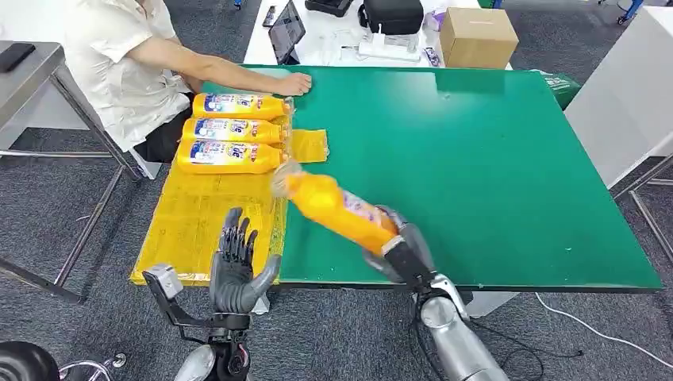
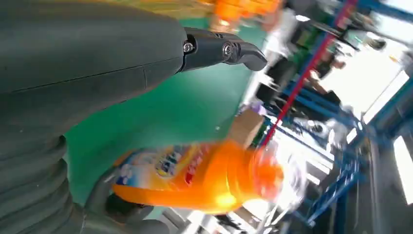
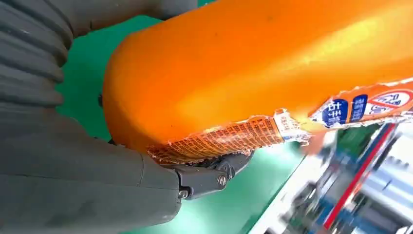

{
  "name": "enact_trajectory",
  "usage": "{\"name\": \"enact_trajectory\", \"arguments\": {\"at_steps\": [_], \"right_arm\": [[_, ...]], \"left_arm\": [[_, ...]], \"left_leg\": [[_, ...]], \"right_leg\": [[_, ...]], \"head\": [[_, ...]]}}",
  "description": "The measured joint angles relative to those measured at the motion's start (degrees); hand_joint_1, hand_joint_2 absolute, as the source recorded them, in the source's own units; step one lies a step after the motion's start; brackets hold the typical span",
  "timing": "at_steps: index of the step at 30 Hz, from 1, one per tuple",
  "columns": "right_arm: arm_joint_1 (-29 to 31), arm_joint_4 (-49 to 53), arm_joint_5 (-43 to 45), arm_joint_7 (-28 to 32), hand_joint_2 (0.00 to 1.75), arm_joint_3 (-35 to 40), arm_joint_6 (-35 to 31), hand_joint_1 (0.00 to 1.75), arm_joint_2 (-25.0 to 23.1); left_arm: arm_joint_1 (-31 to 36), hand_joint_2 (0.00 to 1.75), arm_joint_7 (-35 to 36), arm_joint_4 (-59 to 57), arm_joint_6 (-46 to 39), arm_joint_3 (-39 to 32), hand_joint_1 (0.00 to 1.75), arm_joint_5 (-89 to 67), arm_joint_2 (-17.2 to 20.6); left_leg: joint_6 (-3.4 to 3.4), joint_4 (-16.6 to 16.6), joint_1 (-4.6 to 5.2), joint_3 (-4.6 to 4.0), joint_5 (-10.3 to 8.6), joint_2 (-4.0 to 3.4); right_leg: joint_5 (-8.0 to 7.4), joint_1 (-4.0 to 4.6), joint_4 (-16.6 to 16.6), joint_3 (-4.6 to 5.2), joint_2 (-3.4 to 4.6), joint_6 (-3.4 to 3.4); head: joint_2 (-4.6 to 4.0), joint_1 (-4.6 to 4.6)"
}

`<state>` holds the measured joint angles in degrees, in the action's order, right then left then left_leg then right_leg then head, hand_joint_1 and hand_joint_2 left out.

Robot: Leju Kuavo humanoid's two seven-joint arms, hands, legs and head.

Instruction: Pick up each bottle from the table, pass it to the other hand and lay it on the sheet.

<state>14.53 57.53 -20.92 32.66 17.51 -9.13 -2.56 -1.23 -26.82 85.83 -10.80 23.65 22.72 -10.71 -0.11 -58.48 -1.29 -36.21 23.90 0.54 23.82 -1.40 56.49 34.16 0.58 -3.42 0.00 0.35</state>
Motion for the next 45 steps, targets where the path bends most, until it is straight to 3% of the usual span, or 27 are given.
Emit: {"name": "enact_trajectory", "arguments": {"at_steps": [20,21,22,23,24,25,26,27,35,36,45], "right_arm": [[1.2,2.4,0.4,2.3,1.75,15.3,3.4,1.75,-4.2],[1.4,2.3,0.5,2.5,1.75,15.8,3.5,1.75,-4.2],[1.6,2.2,0.6,2.6,1.75,16.3,3.5,1.75,-4.2],[1.8,2.2,0.6,2.7,1.75,16.6,3.5,1.66,-4.2],[2.1,2.1,0.6,2.8,1.75,16.8,3.5,1.5,-4.2],[2.3,1.9,0.6,2.9,1.75,17.1,3.4,1.22,-4.2],[2.5,1.7,0.7,3.1,1.75,17.4,3.3,0.1,-4.2],[2.7,1.7,0.8,3.2,1.75,17.8,3.3,0.0,-4.2],[2.8,0.2,0.9,3.4,1.75,20.8,4.1,0.0,-4.2],[2.8,0.1,0.9,3.4,0.0,20.9,4.1,0.0,-4.2],[2.7,-0.9,0.9,3.4,0.0,21.3,3.9,0.0,-4.2]], "left_arm": [[5.5,1.75,6.6,-4.4,2.2,2.7,0.0,9.5,0.1],[5.5,1.75,6.6,-4.4,2.9,2.8,0.12,10.6,0.1],[5.5,1.75,6.7,-4.4,3.4,2.8,1.55,11.4,0.1],[5.5,1.75,6.8,-4.4,4.2,2.9,1.75,12.2,0.1],[5.4,1.75,6.8,-4.4,5.2,2.8,1.75,13.4,0.2],[5.3,1.75,6.6,-4.3,6.3,2.8,1.75,14.3,0.2],[5.1,1.75,6.0,-4.0,7.1,2.7,1.75,14.6,0.2],[4.7,1.75,5.2,-3.6,7.7,2.7,1.75,14.6,0.3],[2.6,1.75,2.9,1.0,8.7,1.3,1.75,13.4,0.3],[2.4,1.75,2.9,1.2,8.7,1.2,1.75,13.4,0.3],[0.9,1.75,1.8,2.6,11.4,-0.3,1.75,13.6,0.3]], "left_leg": [[0.0,0.0,0.0,-0.08,-0.01,-0.01],[0.0,0.0,0.0,-0.08,-0.01,-0.02],[0.0,0.0,0.0,-0.09,-0.01,-0.02],[0.0,0.0,0.0,-0.09,-0.01,-0.02],[0.0,0.0,0.0,-0.09,-0.01,-0.02],[0.0,0.0,0.0,-0.1,-0.02,-0.02],[0.0,0.0,0.0,-0.09,-0.02,-0.02],[0.0,0.0,0.0,-0.09,-0.02,-0.02],[-0.01,0.0,-0.01,-0.1,-0.01,-0.06],[-0.01,0.0,0.0,-0.1,-0.01,-0.06],[-0.01,0.0,0.0,-0.1,-0.01,-0.06]], "right_leg": [[0.0,0.0,0.0,0.07,0.0,0.01],[0.0,0.0,0.0,0.07,0.0,0.01],[0.0,0.0,0.0,0.07,0.0,0.01],[0.0,-0.01,0.0,0.07,0.0,0.0],[0.0,-0.01,0.0,0.06,0.0,0.0],[0.0,-0.01,0.0,0.07,0.0,0.0],[0.0,-0.01,0.0,0.07,0.0,0.0],[0.0,-0.01,0.0,0.08,0.01,0.0],[0.0,0.0,0.0,0.15,0.03,0.01],[0.0,-0.01,0.0,0.16,0.03,0.01],[0.0,-0.01,0.0,0.17,0.03,0.01]], "head": [[0.0,0.0],[0.0,0.0],[0.0,0.0],[0.0,0.02],[0.0,0.0],[0.0,0.02],[0.0,0.02],[0.0,-0.02],[0.0,0.02],[0.0,-0.07],[0.0,0.02]]}}
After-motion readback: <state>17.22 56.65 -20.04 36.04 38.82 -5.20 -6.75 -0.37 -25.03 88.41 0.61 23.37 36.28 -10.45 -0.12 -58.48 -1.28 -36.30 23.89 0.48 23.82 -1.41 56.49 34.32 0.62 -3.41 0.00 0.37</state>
